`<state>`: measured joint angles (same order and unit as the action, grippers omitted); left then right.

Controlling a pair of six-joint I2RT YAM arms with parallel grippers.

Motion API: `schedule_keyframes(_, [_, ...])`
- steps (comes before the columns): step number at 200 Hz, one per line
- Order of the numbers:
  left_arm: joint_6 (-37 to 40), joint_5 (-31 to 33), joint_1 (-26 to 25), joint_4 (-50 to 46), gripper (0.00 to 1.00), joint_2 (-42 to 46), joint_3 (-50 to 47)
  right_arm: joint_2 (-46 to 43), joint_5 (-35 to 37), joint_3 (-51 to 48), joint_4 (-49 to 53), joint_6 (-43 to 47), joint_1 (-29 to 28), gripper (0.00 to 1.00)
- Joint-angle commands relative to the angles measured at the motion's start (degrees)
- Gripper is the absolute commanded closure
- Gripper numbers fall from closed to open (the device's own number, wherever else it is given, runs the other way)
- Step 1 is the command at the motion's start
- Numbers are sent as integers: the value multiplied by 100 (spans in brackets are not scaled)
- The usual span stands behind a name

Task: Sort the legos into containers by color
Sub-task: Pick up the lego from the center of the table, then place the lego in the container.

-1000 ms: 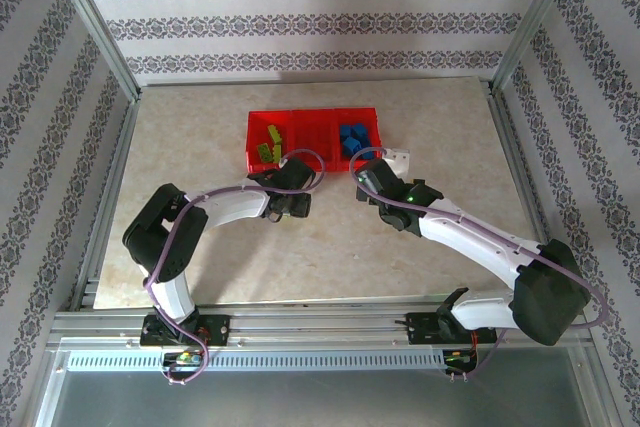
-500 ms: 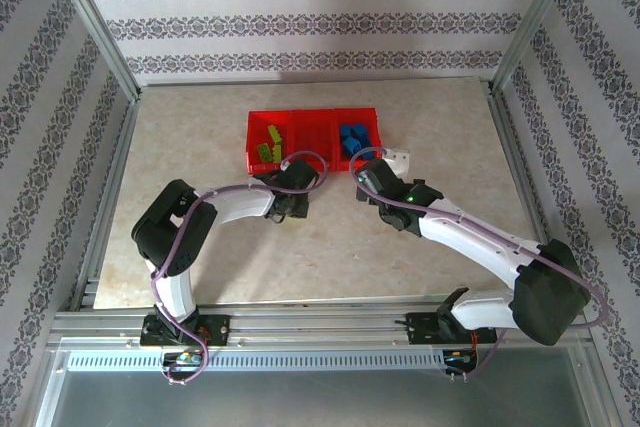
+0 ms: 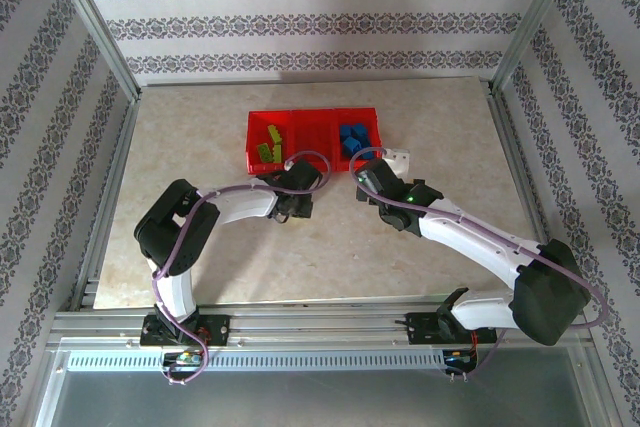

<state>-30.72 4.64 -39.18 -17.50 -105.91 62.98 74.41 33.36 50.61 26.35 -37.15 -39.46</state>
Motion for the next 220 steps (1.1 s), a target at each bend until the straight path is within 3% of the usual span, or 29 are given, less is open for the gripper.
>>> schedule_keyframes(1, [-161,13,-112,210,87,259,-33,10,12,54,55,5,61,2])
schedule_keyframes(70, [97,820,-82,-77,88,1169,-82,-41,-23,-60,2,-80,61,2])
schedule_keyframes(123, [449,1442,337,-335,87,1424,179,47,-75,-25,-33,-100,-56,2])
schedule_keyframes(220, [927,1256,1347,-235,87,135,1579,158,-117,36,-18,-150,-281,2])
